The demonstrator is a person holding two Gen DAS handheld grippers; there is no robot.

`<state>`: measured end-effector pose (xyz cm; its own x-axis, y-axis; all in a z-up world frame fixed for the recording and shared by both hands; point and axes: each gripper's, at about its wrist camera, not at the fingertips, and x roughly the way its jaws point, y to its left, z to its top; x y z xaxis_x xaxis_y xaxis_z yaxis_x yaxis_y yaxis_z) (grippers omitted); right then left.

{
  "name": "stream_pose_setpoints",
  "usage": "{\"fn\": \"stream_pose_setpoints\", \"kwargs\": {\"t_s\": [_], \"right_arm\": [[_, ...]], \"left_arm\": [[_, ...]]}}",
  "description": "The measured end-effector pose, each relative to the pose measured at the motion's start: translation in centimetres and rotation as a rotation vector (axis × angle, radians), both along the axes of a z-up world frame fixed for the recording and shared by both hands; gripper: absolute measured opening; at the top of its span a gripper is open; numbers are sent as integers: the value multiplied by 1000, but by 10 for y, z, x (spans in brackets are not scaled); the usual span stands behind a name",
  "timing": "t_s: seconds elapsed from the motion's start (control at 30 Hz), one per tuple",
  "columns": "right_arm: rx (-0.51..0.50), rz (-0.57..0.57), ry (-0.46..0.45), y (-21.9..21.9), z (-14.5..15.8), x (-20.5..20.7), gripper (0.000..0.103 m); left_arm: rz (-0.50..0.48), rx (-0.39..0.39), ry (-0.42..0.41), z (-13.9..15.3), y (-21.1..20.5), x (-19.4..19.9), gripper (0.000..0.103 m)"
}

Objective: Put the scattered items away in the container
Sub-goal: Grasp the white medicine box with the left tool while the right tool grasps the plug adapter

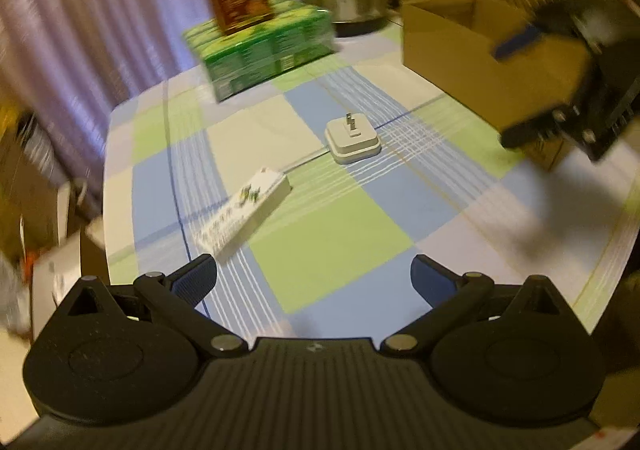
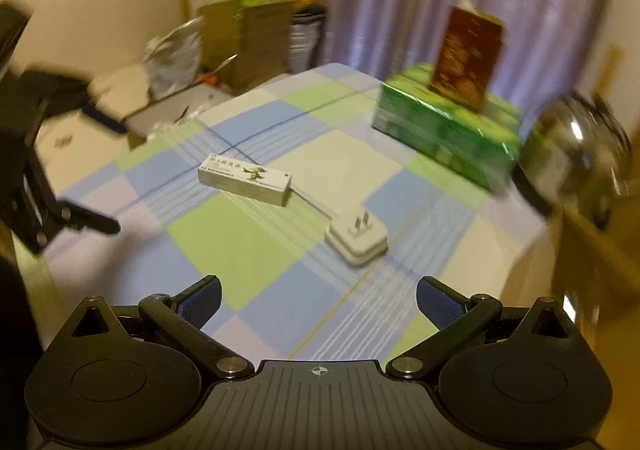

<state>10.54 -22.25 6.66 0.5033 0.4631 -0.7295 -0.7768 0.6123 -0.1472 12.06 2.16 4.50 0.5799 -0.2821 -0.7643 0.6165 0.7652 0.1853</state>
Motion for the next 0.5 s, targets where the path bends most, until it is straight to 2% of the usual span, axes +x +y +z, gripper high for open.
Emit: {"fn": "stream_pose_setpoints", "kwargs": {"t_s": [0.07, 0.17, 0.5], "right_arm": [[-50, 63, -34, 7, -3, 15, 101], [-95, 118, -34, 14, -8, 37, 101], [-202, 254, 20, 32, -29, 98, 101]], "left_arm": [[-78, 52, -29, -3, -4, 13, 101], [-151, 118, -40, -11, -7, 33, 101], [-273, 261, -30, -43, -8, 87, 101]]}}
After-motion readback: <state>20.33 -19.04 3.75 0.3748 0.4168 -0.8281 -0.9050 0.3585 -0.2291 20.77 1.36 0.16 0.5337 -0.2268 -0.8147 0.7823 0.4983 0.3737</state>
